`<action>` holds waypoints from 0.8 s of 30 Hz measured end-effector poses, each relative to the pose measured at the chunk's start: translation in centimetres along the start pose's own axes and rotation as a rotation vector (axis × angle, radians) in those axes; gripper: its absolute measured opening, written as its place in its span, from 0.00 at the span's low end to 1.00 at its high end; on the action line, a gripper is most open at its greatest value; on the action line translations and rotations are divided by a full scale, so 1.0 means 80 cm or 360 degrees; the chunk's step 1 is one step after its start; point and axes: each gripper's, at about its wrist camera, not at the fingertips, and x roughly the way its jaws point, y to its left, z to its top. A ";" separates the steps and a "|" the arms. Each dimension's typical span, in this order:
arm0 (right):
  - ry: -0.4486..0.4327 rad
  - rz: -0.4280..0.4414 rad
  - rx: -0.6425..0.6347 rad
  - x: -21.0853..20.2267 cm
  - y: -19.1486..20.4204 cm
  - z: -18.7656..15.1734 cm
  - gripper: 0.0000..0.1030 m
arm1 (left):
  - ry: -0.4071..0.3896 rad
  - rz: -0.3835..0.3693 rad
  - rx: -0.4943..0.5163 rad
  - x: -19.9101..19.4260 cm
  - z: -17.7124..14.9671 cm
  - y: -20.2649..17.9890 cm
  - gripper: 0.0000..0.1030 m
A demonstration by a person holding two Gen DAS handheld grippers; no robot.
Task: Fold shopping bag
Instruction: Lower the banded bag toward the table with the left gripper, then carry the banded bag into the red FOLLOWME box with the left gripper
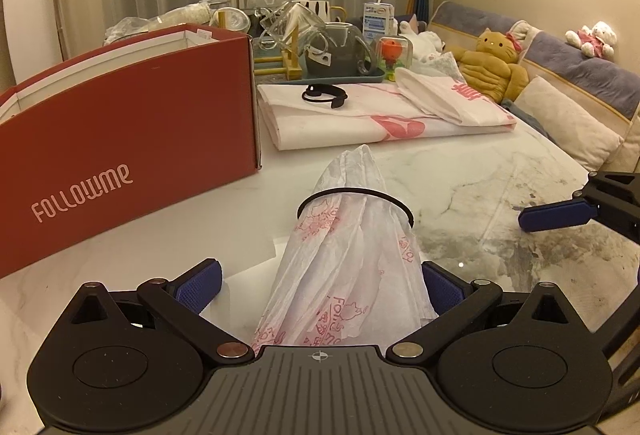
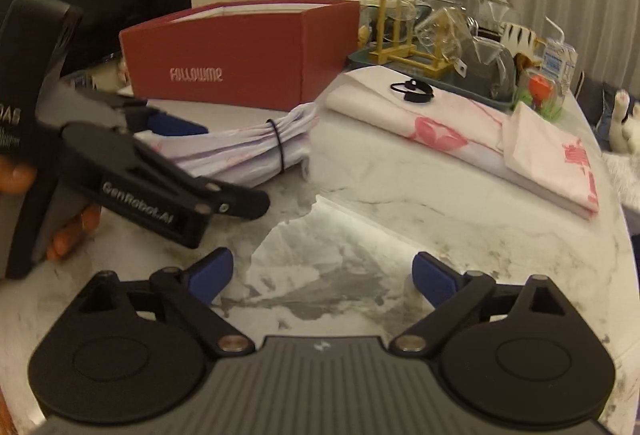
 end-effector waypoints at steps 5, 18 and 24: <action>0.0019 -0.0001 0.0021 0.006 0.002 0.003 1.00 | 0.0000 0.0002 -0.0002 -0.001 -0.001 -0.002 1.00; 0.0008 -0.0053 0.0068 0.002 -0.006 0.000 1.00 | -0.0030 -0.0070 -0.0053 -0.011 -0.003 0.004 1.00; 0.0007 -0.0072 0.0083 0.002 -0.007 0.000 1.00 | -0.0113 -0.0210 -0.0070 -0.041 -0.006 0.002 0.10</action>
